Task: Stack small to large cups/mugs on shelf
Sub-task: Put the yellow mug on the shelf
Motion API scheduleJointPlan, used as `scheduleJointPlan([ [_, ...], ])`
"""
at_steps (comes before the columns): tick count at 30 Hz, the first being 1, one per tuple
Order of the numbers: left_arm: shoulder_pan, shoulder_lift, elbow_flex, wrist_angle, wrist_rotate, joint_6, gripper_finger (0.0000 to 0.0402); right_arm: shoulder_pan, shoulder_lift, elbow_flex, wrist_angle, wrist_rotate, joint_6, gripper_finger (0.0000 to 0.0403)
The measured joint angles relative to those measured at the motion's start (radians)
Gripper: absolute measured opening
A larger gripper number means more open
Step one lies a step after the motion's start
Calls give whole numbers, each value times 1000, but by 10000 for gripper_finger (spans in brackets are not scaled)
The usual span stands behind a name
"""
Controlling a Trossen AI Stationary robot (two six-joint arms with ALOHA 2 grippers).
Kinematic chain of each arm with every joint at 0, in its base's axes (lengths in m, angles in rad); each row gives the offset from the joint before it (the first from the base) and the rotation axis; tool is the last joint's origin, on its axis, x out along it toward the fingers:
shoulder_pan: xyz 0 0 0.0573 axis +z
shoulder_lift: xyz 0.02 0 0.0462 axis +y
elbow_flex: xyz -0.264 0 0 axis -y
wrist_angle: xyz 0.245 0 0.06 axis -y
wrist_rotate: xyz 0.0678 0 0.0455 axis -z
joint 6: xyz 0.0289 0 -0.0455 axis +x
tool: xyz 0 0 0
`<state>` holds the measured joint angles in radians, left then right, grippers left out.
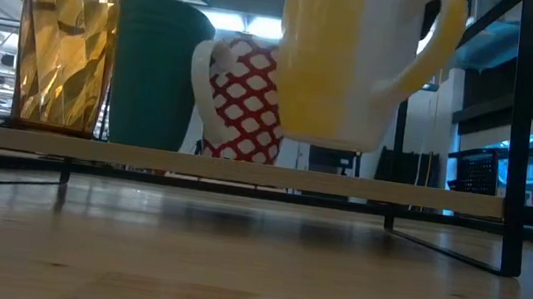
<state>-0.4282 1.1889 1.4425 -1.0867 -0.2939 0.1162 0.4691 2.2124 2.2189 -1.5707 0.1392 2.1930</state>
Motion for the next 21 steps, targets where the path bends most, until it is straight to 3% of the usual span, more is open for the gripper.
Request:
scheduleJointPlan([
  [4,0,0,0,20,9,-1,51,7,0,0,0,-1,-1,20],
  [12,0,0,0,148,178,-2,51,37,-5,3,-1,74,-19,19],
  [21,0,0,0,197,185,-43,51,73,-19,6,-1,62,-41,18],
])
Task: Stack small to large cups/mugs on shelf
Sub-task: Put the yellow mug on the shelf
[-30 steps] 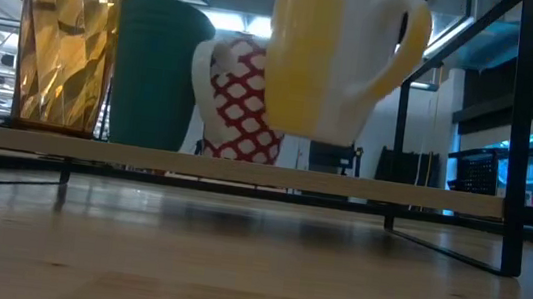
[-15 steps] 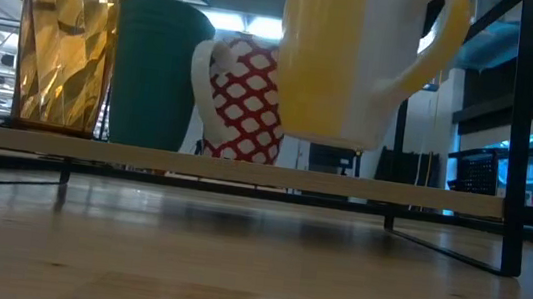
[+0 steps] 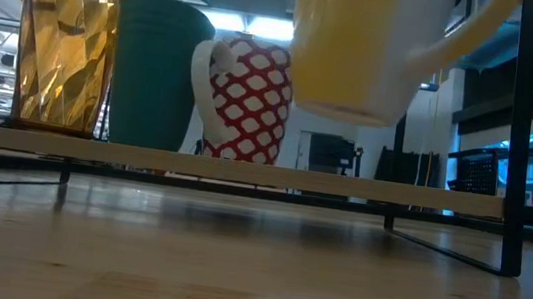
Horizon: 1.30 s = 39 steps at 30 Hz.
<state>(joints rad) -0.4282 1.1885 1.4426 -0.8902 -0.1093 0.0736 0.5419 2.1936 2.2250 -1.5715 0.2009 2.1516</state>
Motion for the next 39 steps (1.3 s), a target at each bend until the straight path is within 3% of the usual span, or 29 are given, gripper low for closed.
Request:
scheduleJointPlan([
  [17,0,0,0,48,0,-65,51,2,-2,78,0,-10,-150,18],
  [27,0,0,0,46,0,-89,51,-7,-3,133,2,43,-246,18],
  [39,31,0,1,34,0,-91,51,-68,-130,125,0,87,-431,18],
])
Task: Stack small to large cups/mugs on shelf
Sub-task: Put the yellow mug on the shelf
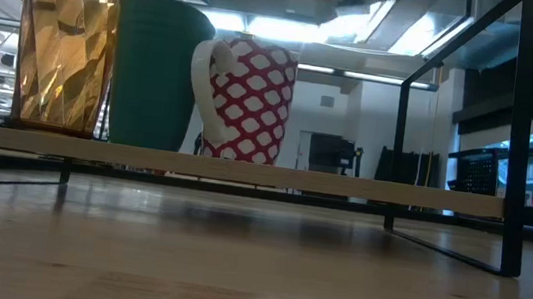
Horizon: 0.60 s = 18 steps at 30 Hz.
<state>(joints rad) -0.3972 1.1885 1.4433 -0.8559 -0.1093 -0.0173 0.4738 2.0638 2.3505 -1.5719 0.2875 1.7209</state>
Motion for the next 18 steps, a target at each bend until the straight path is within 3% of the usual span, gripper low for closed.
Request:
scheduleJointPlan([
  [7,1,0,0,-15,0,-8,51,-68,-49,-134,-2,-158,-110,18],
  [18,1,0,0,-51,0,-34,51,-137,-187,-335,0,-139,-38,18],
])
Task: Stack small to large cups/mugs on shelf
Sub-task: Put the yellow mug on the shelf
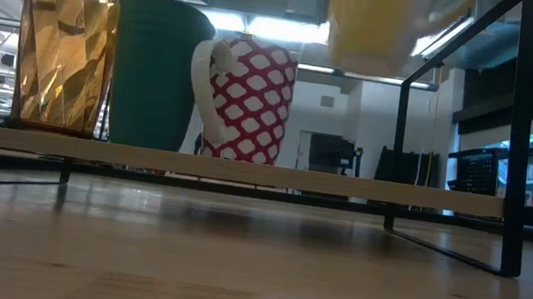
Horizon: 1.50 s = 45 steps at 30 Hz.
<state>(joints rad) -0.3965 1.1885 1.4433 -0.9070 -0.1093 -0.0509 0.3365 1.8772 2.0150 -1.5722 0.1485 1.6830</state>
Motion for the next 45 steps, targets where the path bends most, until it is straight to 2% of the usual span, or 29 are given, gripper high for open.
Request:
scheduleJointPlan([
  [8,9,0,0,2,-3,-1,51,-40,12,-85,4,-70,-20,18],
  [13,38,0,0,3,-4,-22,51,-55,12,-84,3,-25,-22,18],
  [18,59,0,0,3,-5,-30,51,-67,14,-83,84,11,-63,20],
  [28,63,0,0,2,-4,-56,51,-73,58,-82,9,0,-91,19],
  [45,63,0,0,2,-4,-53,51,-73,105,-95,69,0,-41,26],
])
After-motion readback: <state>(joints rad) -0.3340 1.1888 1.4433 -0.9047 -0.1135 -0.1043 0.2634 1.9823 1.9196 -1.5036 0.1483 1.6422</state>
